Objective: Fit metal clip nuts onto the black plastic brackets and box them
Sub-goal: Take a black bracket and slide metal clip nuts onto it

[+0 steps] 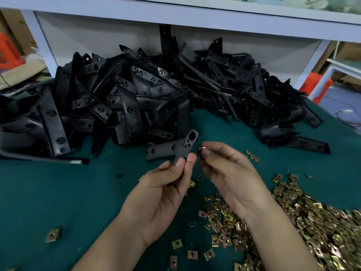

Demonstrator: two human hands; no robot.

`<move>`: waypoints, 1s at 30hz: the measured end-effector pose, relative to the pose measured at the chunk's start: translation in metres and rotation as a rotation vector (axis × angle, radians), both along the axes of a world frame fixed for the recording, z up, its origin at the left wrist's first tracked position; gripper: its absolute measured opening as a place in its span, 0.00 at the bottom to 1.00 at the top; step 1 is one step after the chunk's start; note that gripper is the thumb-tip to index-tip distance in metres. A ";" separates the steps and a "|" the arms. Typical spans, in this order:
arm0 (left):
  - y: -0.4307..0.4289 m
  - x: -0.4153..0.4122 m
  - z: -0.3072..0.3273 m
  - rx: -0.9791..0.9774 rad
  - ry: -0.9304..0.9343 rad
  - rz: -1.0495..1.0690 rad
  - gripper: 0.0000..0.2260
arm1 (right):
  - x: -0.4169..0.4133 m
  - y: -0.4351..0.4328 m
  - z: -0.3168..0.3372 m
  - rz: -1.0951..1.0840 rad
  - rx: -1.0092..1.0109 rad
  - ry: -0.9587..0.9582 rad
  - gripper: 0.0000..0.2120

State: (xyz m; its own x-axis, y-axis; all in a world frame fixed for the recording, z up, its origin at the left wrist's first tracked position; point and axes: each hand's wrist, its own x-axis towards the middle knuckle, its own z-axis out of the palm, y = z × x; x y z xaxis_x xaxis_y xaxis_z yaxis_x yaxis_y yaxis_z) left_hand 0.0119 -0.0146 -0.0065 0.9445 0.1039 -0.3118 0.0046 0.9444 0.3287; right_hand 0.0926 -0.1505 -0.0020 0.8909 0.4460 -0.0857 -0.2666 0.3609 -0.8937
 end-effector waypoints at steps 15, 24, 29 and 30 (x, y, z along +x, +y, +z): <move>0.008 -0.004 -0.005 0.350 -0.302 -0.128 0.12 | 0.001 -0.005 0.000 -0.014 0.094 0.022 0.09; 0.018 0.004 -0.011 0.217 0.015 -0.119 0.28 | 0.001 -0.005 -0.003 0.015 0.001 -0.035 0.13; 0.010 0.009 -0.014 0.239 0.111 -0.030 0.19 | 0.000 -0.005 -0.004 -0.004 0.002 -0.010 0.10; 0.009 0.009 -0.013 0.225 0.100 -0.020 0.16 | 0.000 -0.005 -0.003 0.001 -0.001 -0.013 0.09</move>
